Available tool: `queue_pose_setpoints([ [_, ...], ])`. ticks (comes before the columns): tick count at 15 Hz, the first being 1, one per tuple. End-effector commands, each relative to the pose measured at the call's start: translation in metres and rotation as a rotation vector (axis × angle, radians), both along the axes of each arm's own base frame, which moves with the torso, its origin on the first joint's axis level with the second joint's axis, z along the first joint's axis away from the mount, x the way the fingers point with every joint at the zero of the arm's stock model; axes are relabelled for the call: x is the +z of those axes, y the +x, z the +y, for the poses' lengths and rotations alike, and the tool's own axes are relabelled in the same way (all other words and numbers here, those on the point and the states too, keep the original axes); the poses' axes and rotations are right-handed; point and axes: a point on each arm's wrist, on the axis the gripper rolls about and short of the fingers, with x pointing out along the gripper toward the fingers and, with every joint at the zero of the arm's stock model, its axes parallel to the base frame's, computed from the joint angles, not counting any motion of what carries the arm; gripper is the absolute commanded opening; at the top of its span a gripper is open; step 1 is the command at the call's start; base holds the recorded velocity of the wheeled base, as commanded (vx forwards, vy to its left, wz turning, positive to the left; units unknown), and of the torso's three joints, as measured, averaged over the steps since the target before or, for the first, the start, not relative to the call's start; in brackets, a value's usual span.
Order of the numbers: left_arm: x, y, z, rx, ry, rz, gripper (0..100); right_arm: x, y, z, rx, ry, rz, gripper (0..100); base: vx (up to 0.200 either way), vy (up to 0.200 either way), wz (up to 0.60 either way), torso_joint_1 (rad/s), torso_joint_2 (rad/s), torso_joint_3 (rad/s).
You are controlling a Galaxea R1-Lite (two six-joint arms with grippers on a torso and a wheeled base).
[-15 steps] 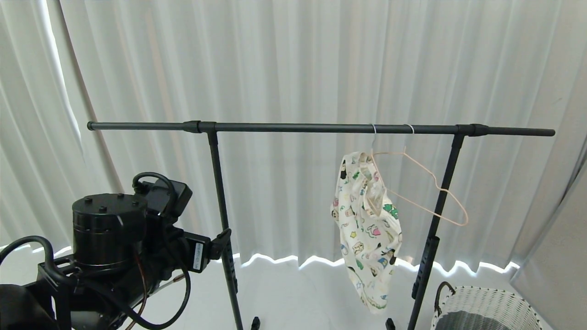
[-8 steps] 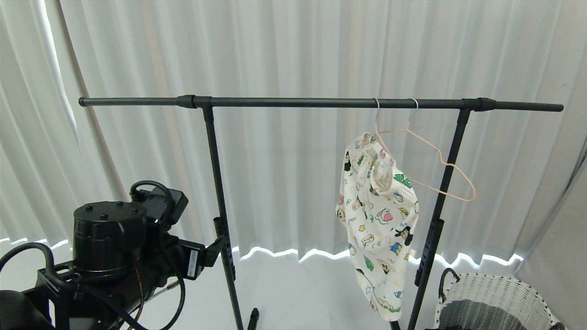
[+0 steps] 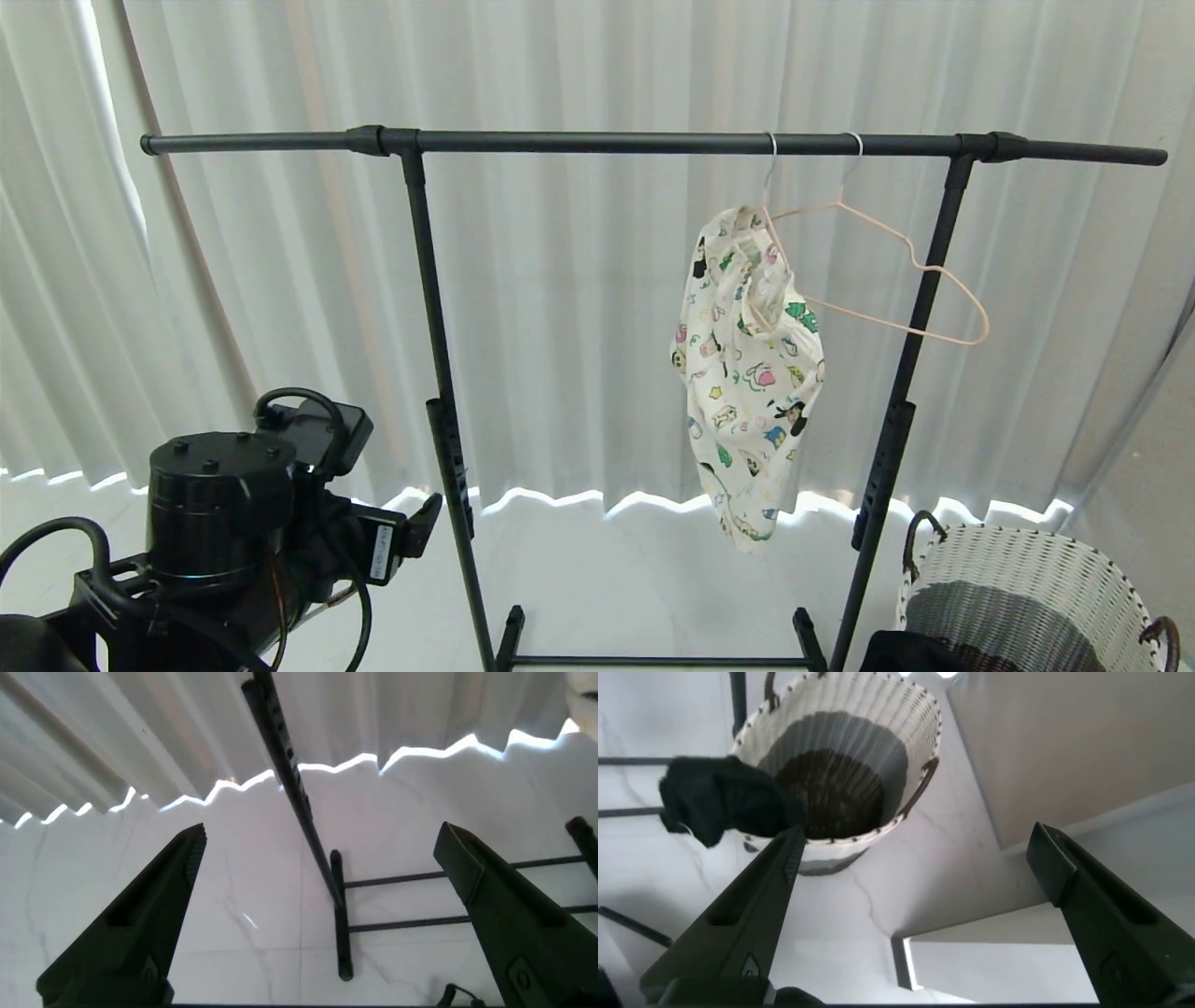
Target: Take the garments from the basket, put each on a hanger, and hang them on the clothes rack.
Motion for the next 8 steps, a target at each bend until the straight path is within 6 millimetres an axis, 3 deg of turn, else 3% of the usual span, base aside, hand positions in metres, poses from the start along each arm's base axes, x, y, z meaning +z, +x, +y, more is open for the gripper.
queue_pose_setpoints([
  [1, -0.007, 0.003, 0.000, 0.028, 0.025, 0.023, 100, -0.003, 0.000, 0.000, -0.007, -0.006, 0.014, 100, 0.000, 0.000, 0.00, -0.173, 0.47, 0.281],
  [5, -0.010, 0.015, -0.006, 0.042, 0.012, -0.031, 100, -0.005, 0.001, -0.001, -0.028, -0.013, 0.021, 100, 0.000, 0.000, 0.00, -0.149, 0.44, 0.273],
  [7, -0.011, 0.017, -0.007, 0.035, 0.011, -0.046, 100, -0.007, 0.000, -0.002, -0.035, -0.014, 0.030, 100, 0.000, 0.000, 0.00, -0.053, 0.15, 0.095],
  [8, -0.010, 0.017, -0.008, 0.025, 0.017, -0.048, 100, -0.009, -0.001, -0.002, -0.035, -0.014, 0.038, 100, 0.200, 0.000, 0.00, -0.017, 0.06, 0.046],
])
